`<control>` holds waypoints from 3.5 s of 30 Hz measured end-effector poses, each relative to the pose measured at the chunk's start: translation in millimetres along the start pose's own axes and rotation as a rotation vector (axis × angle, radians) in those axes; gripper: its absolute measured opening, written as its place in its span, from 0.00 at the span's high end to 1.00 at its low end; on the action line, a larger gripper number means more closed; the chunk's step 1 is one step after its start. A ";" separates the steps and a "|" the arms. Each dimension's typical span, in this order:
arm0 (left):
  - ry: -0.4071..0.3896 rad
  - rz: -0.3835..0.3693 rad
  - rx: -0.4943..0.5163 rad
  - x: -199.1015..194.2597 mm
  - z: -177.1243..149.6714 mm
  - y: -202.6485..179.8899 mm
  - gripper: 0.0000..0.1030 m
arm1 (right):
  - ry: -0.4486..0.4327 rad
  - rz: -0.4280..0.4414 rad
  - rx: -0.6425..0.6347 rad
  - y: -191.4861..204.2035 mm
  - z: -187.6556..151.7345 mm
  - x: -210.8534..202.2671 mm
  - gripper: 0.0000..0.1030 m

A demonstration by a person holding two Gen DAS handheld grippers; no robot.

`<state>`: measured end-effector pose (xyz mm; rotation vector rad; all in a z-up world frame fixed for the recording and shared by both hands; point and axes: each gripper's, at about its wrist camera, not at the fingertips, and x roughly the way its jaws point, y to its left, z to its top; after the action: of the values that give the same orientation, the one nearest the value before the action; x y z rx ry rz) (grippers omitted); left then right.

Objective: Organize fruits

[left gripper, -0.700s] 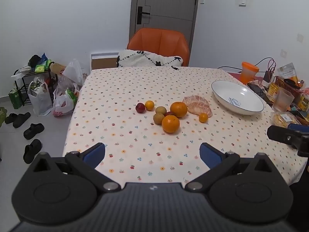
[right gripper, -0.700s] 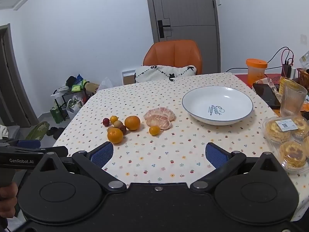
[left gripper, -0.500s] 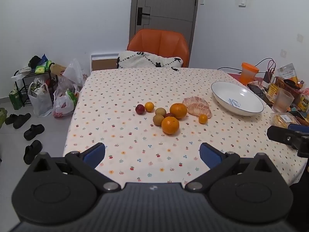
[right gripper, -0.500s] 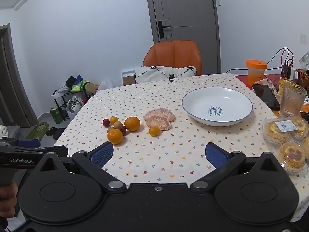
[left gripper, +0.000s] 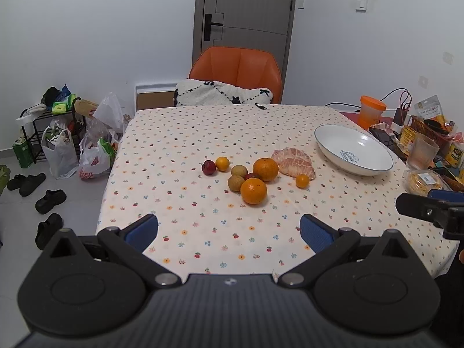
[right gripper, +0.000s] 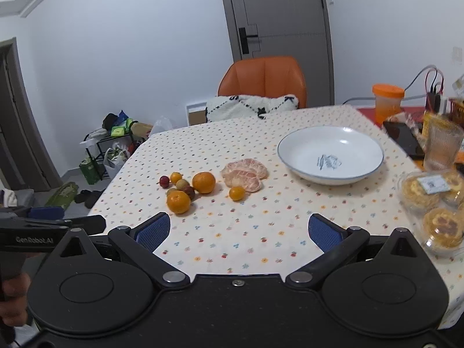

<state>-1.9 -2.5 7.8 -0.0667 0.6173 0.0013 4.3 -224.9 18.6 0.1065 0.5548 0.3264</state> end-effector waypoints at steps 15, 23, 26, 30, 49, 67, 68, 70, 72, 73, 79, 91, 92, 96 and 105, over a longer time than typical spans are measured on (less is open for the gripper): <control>-0.006 0.006 -0.010 -1.6 1.9 5.1 0.00 | 0.016 -0.007 0.039 -7.6 -1.3 1.6 0.00; -0.008 0.009 -0.011 -2.1 2.8 6.3 0.00 | 0.014 -0.016 0.034 -8.5 0.3 0.9 0.00; -0.008 0.008 -0.010 -2.6 2.6 6.4 0.00 | 0.014 -0.012 0.034 -8.6 1.0 1.1 0.00; -0.011 0.007 -0.011 -3.6 3.5 6.5 0.00 | 0.015 -0.015 0.034 -8.1 1.3 1.4 0.00; -0.011 -0.002 -0.004 -3.9 1.6 4.1 0.00 | 0.008 -0.028 0.021 -8.1 2.3 0.2 0.00; 0.010 -0.023 -0.023 17.5 19.2 4.4 0.00 | 0.030 -0.043 -0.017 -10.6 14.4 22.2 0.00; 0.010 -0.020 -0.025 18.9 20.6 4.5 0.00 | 0.033 -0.042 -0.017 -11.0 15.5 24.7 0.00; 0.009 -0.017 -0.029 21.6 23.0 4.8 0.00 | 0.038 -0.036 -0.016 -12.4 17.3 30.6 0.00; 0.009 -0.018 -0.036 24.9 25.0 5.7 0.00 | 0.043 -0.028 -0.013 -13.9 18.7 36.2 0.00; 0.010 -0.019 -0.040 26.8 25.7 6.3 0.00 | 0.045 -0.022 -0.011 -14.2 18.7 38.8 0.00; 0.011 -0.028 -0.049 41.3 28.6 6.6 0.00 | 0.067 0.004 -0.017 -16.4 18.5 56.4 0.00; 0.031 -0.058 -0.069 81.6 35.0 0.5 0.03 | 0.082 0.061 -0.003 -31.7 25.3 86.5 0.00; 0.035 -0.061 -0.071 84.9 35.2 -0.4 0.05 | 0.085 0.069 0.004 -33.5 25.5 89.6 0.01; 0.045 -0.075 -0.075 99.3 34.9 -3.5 0.10 | 0.088 0.094 0.008 -37.9 25.3 101.7 0.04; 0.085 -0.087 -0.106 127.7 30.2 -3.2 0.28 | 0.113 0.151 -0.013 -35.9 22.0 126.9 0.16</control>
<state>119.8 -6.2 -41.3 -0.1966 0.6985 -0.0534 127.4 -216.8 -32.8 0.1179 0.6580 0.4851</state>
